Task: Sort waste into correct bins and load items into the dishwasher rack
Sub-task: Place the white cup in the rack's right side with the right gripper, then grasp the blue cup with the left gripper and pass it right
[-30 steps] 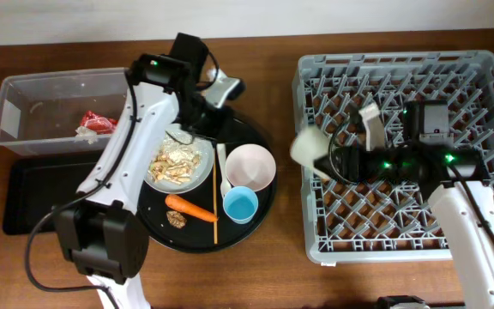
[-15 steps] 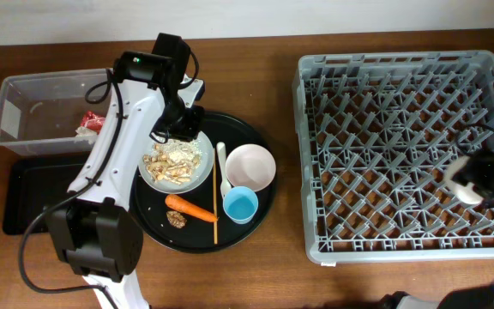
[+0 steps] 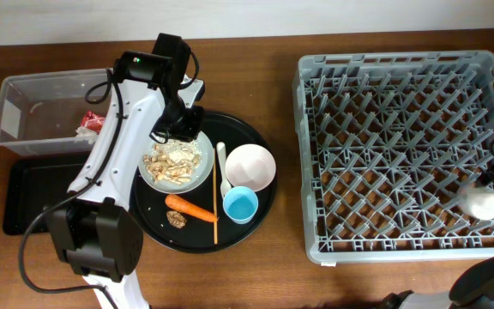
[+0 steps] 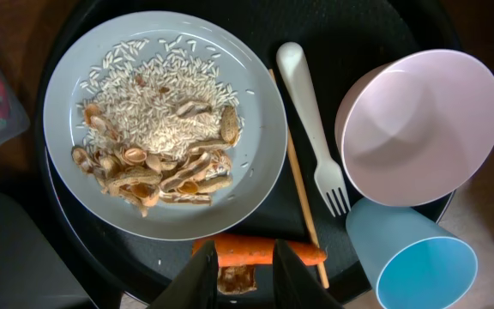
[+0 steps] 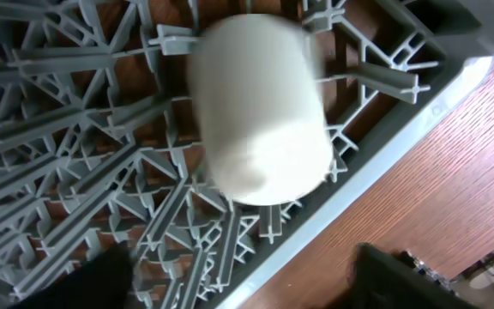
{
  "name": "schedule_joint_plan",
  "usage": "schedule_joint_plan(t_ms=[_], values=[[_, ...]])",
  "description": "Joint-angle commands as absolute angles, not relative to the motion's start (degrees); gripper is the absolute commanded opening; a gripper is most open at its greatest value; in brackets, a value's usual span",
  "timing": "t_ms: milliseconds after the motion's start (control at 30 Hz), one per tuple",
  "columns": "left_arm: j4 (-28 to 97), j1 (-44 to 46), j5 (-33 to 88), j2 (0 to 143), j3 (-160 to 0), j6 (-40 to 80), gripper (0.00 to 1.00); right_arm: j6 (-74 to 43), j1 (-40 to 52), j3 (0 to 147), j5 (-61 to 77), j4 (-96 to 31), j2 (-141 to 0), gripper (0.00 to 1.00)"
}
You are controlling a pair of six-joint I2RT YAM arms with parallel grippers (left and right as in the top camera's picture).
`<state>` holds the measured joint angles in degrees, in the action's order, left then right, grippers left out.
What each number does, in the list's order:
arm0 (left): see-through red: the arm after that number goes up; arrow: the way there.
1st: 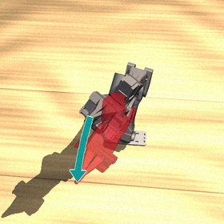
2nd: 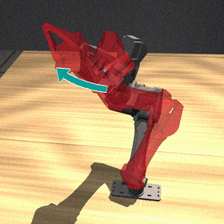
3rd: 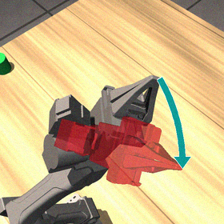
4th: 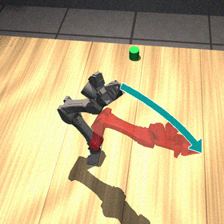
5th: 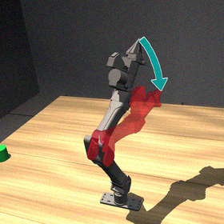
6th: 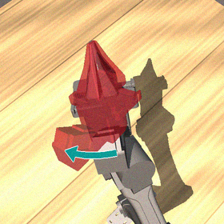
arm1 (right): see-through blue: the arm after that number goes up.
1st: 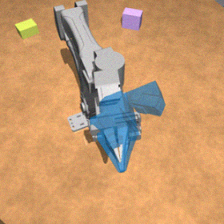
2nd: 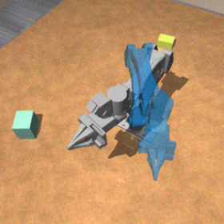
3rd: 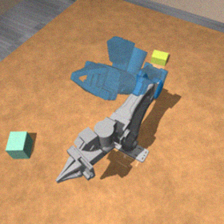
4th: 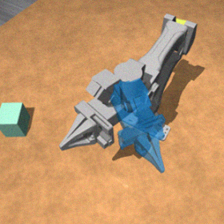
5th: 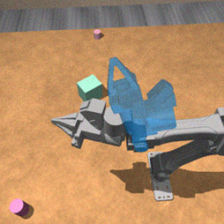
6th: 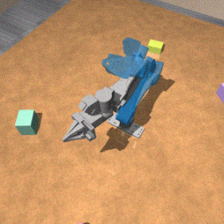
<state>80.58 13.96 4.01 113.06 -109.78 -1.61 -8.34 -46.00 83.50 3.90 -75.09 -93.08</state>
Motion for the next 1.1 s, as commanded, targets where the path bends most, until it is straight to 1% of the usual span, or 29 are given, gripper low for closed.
schedule_joint_plan(t_ms=[0,33,67,133,200,233,267,367,500,567,667,700,733,767,800,867,933,1067], values=[[80.7,13.8,3.6,112.9,-110.4,-0.8,0.22,-8.7,-46.2,84.4,4.5,-75.0,-93.2,0.89],[80.7,13.8,3.6,112.9,-110.4,-0.8,0.22,-8.7,-46.2,84.4,5.2,-75.0,-93.2,0.9],[80.8,13.8,3.6,112.9,-110.4,-0.8,0.22,-6.1,-46.0,84.4,15.2,-75.4,-93.2,0.9],[80.9,13.8,3.6,112.9,-110.4,-0.8,0.22,-0.5,-44.9,84.4,24.0,-75.8,-93.0,0.87],[81.6,13.7,3.6,112.9,-110.4,-0.7,0.23,3.3,-39.5,84.4,28.6,-76.1,-91.7,0.87],[82.2,13.7,3.6,112.9,-110.4,-0.6,0.27,4.7,-36.3,84.4,29.1,-76.2,-90.7,0.87],[82.7,13.6,3.6,112.9,-110.4,-0.6,0.27,5.8,-32.6,84.4,30.0,-76.3,-89.5,0.87],[84.3,11.5,3.4,112.9,-110.4,2.9,0.28,6.9,-17.2,84.4,30.0,-75.9,-86.4,0.88],[86.8,5.4,3.5,112.8,-110.4,6.8,0.28,6.6,3.6,84.4,28.9,-72.6,-87.0,0.88],[87.5,2.3,3.6,112.8,-110.4,7.3,0.28,1.3,11.9,84.4,24.1,-69.6,-87.9,0.89],[87.3,-2.3,3.9,112.8,-110.4,10.1,0.29,-1.0,21.9,84.4,23.2,-67.5,-90.5,0.89],[87.3,-3.9,7.3,112.8,-110.4,10.0,0.29,-2.7,24.7,84.4,22.0,-66.7,-91.9,0.88],[87.4,-4.4,9.5,112.8,-110.4,9.7,0.29,-5.8,27.1,84.4,18.4,-66.0,-93.5,0.87],[87.6,-4.4,11.4,112.8,-110.4,9.1,0.29,-10.0,29.2,84.4,13.8,-65.9,-95.4,0.84],[87.9,-4.1,12.1,112.8,-110.4,8.7,0.29,-13.3,30.5,84.4,10.2,-66.0,-96.6,0.83],[88.9,-2.5,13.1,112.8,-110.4,7.6,0.29,-15.8,30.9,84.4,7.1,-65.8,-97.0,0.84],[90.7,1.2,13.1,112.8,-110.4,5.7,0.29,-17.1,29.1,84.4,4.3,-66.5,-95.9,0.85],[90.8,12.5,14.0,112.8,-107.8,5.7,0.29,-17.0,19.0,84.4,3.8,-70.6,-94.1,0.86]])
